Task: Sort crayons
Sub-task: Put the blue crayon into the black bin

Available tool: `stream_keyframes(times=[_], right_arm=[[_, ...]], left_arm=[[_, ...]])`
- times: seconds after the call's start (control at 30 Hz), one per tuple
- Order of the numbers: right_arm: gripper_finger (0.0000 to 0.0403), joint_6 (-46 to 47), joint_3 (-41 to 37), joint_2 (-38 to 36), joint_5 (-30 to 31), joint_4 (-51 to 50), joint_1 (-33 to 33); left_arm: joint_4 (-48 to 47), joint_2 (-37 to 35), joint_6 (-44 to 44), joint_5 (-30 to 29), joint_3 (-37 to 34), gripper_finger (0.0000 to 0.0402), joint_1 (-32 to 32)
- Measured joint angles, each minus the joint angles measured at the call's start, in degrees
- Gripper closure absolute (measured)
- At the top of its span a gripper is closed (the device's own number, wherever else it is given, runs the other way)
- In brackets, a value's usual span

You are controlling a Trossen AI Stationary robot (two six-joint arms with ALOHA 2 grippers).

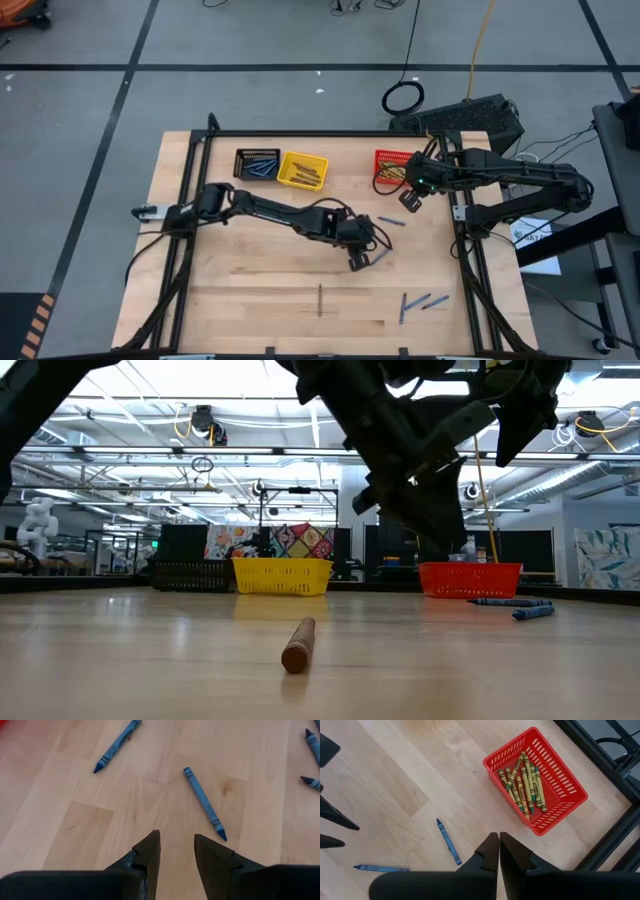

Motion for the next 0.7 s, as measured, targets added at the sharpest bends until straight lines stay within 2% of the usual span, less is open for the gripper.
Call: stream_keyframes(times=[0.7], right_arm=[[0.0403, 1.1, 0.0, 0.0, 0.1, 3.1, 0.0]], left_arm=[[9.3, 5.0, -0.2, 0.5, 0.7, 0.0279, -3.6]])
